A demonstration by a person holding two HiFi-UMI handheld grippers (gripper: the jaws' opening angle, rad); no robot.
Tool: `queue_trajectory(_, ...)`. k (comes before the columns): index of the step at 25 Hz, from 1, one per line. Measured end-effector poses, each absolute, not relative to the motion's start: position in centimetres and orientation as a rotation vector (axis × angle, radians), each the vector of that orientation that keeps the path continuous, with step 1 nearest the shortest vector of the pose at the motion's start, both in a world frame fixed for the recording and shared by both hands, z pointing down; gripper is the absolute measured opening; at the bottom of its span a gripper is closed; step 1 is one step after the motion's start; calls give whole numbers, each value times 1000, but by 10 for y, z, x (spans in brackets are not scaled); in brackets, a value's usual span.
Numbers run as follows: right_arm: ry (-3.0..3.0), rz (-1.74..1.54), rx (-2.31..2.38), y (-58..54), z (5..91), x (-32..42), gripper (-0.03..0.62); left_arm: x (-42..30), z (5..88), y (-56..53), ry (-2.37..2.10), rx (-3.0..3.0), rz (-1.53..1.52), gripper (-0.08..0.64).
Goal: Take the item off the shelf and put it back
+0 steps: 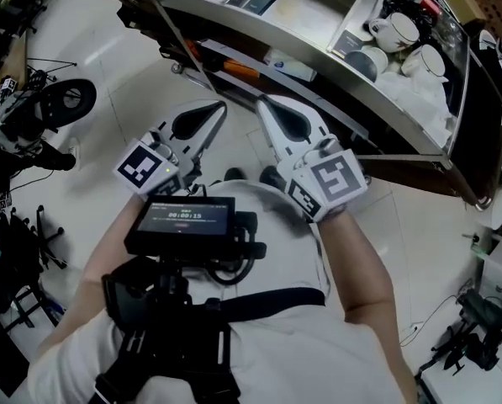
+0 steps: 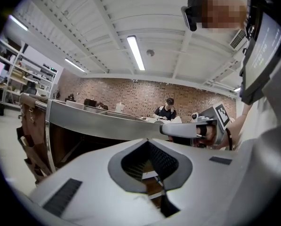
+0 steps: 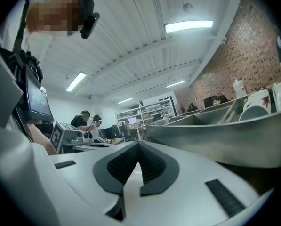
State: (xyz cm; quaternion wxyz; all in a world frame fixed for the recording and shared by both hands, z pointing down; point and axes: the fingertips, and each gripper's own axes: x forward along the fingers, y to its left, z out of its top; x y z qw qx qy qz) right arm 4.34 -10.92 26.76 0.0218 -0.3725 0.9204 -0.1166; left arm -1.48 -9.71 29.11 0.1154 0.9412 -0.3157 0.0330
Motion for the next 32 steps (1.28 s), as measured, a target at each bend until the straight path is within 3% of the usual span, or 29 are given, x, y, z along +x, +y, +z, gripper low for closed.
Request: queue_trajectory(32,2818,-384,-1115,-104,258,49,5,-5,293,-94,-933,2765,123,8)
